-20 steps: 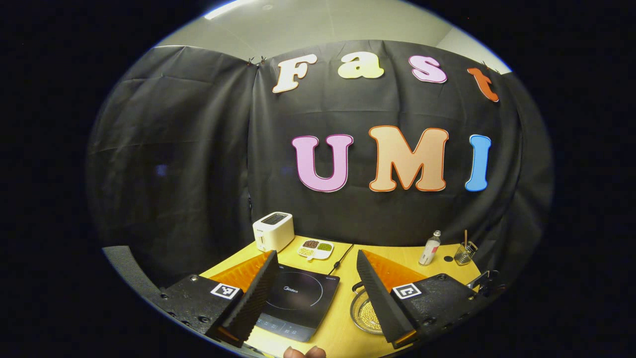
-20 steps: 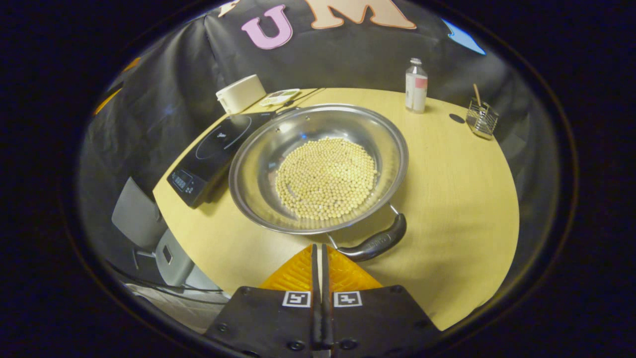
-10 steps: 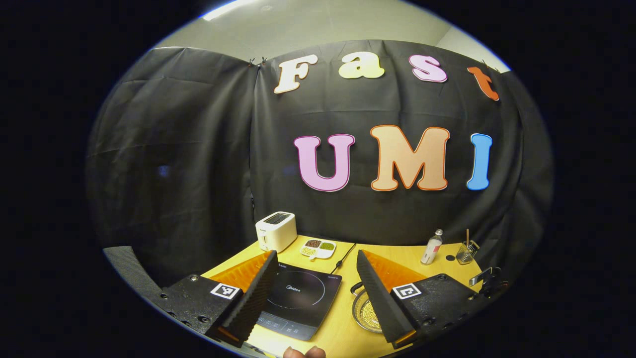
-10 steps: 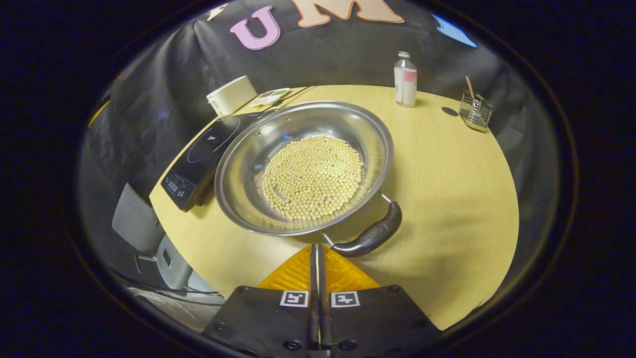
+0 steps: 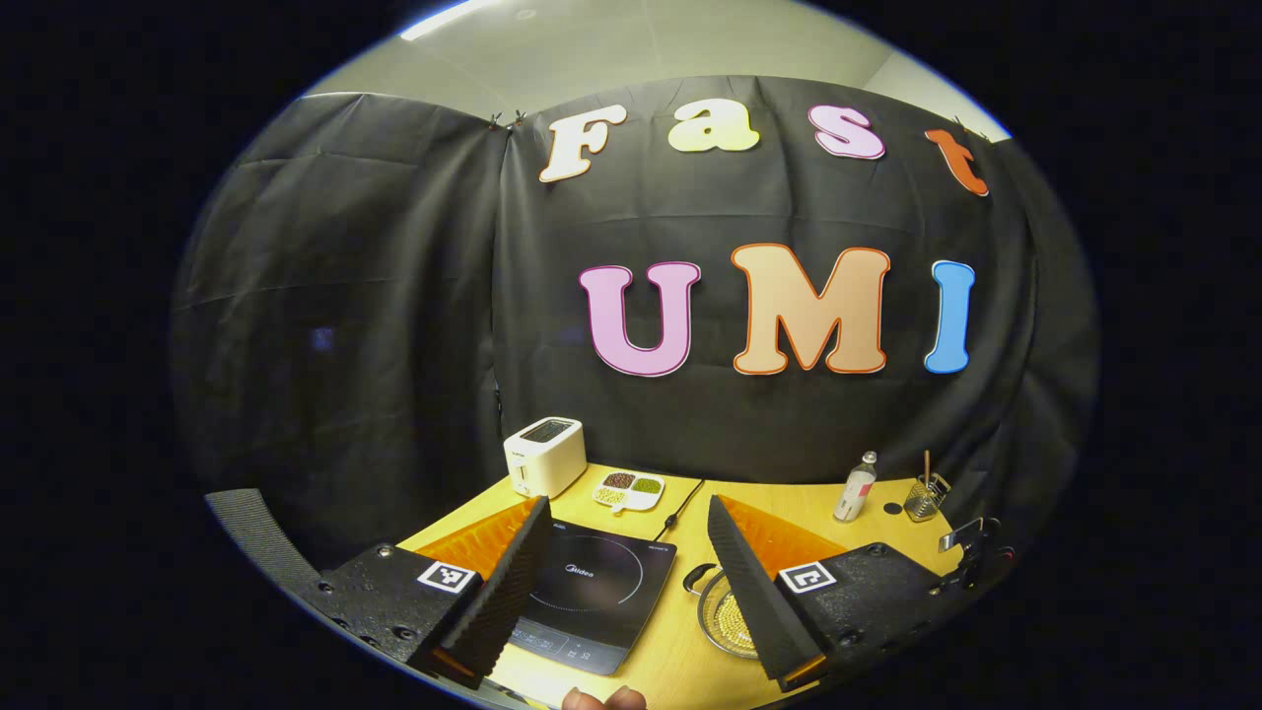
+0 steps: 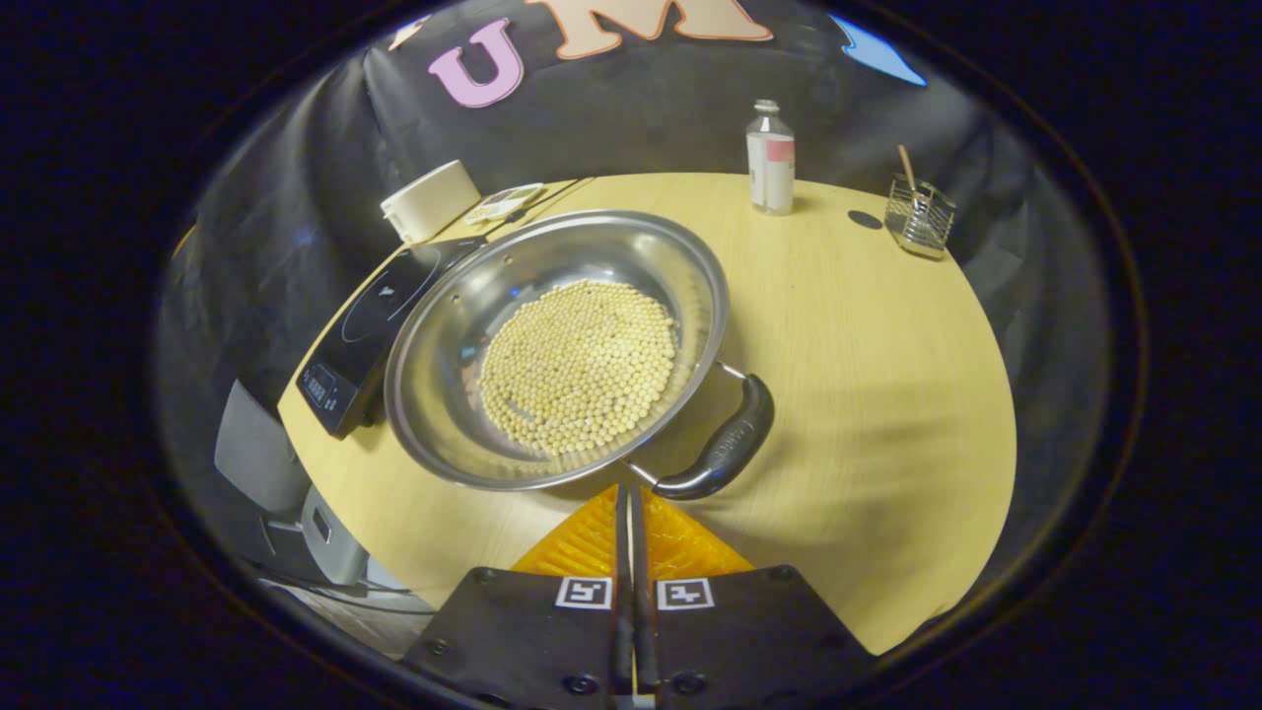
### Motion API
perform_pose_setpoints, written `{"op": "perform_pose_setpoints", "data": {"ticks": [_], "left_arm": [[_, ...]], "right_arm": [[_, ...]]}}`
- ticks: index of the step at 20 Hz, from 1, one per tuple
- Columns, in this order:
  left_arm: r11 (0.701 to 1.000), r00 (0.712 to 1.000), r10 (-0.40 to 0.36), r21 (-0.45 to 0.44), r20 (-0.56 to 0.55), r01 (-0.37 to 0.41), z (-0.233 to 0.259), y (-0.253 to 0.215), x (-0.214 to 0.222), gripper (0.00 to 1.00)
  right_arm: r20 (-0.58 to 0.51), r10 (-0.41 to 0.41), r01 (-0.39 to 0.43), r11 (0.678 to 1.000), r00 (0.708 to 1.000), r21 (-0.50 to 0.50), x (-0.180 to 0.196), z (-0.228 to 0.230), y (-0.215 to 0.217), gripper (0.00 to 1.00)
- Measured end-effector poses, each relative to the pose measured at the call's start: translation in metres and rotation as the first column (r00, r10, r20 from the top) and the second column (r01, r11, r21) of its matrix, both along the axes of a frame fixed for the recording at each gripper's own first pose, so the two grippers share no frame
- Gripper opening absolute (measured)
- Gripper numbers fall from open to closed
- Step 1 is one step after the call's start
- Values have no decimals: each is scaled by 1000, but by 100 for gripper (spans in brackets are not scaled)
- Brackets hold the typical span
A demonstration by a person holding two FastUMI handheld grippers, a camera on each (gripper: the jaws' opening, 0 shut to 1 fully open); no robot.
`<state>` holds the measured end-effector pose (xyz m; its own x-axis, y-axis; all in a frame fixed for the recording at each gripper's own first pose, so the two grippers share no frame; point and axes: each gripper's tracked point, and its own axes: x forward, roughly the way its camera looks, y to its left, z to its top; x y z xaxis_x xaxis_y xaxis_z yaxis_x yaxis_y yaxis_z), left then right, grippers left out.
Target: First push the handle of the pot to place it horizontally, then grasp the pot with both hands and set it on the induction cooktop.
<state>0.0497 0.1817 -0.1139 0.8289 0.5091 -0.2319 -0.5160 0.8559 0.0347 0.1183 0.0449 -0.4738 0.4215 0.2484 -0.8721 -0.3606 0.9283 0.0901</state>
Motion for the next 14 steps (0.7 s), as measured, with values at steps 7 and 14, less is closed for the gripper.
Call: {"op": "perform_pose_setpoints", "data": {"ticks": [7, 14], "left_arm": [[1000, 1000, -15, 0, -12, 15, -5, -1, 4, 93], [999, 999, -40, -4, -25, 40, -11, -3, 12, 96]], "right_arm": [[19, -26, 27, 999, 999, -29, 25, -3, -13, 3], [44, -56, 57, 997, 997, -41, 50, -3, -22, 3]]}}
